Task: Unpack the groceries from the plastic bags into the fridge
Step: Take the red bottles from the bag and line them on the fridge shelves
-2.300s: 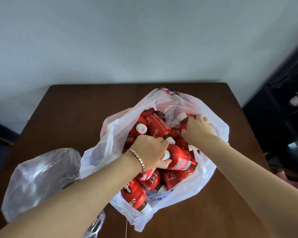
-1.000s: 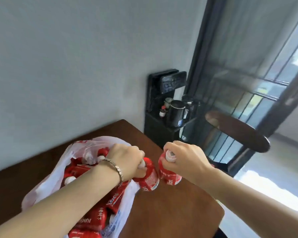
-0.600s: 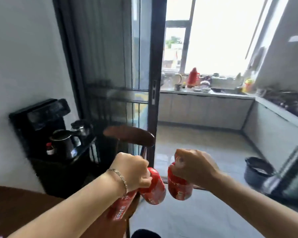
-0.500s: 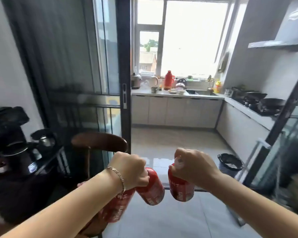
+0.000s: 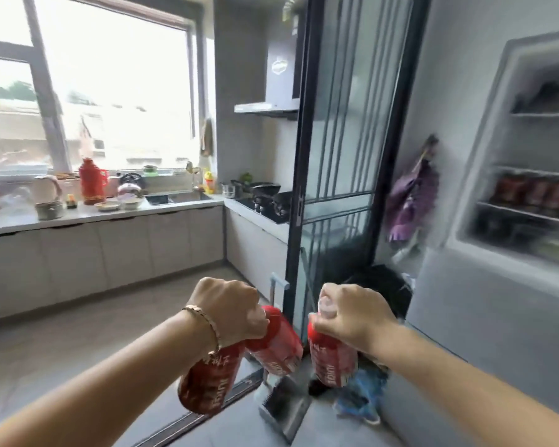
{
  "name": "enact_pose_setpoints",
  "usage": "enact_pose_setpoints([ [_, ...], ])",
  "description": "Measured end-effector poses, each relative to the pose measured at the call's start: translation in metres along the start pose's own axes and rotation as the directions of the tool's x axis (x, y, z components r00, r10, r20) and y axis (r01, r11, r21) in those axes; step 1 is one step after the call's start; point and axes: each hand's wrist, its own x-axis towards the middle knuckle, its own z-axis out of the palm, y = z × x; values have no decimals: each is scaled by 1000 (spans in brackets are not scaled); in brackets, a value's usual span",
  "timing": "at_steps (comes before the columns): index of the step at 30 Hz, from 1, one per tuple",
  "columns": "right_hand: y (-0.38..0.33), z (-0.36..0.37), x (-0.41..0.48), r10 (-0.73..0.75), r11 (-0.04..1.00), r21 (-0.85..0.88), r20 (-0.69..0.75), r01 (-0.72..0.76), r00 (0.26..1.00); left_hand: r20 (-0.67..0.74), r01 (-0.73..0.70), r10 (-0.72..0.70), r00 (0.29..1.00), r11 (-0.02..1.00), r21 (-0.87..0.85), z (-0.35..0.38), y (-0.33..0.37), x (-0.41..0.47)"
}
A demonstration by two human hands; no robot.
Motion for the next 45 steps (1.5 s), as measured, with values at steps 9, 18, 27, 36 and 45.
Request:
enact_pose_setpoints([
  [9, 194, -8, 76, 449, 886, -119, -12, -447, 893, -53, -389, 387, 921, 920, -50, 28, 110, 268],
  [18, 368, -43, 96, 760, 625, -113, -135, -772, 635, -214, -654, 627, 749, 751, -91, -5, 247, 461],
  [27, 568, -78, 92, 838, 482, -115, -231, -869, 495, -355, -680, 598, 718, 711, -178, -36, 412, 601],
  [36, 748, -136, 124, 823, 370, 80, -490, -926, 287, -404, -660, 550, 731, 720, -214, -76, 517, 732],
  [45, 870, -106, 182, 740, 441, 330, -660, -835, 130, -445, -722, 597, 668, 665, -193, -76, 574, 837],
])
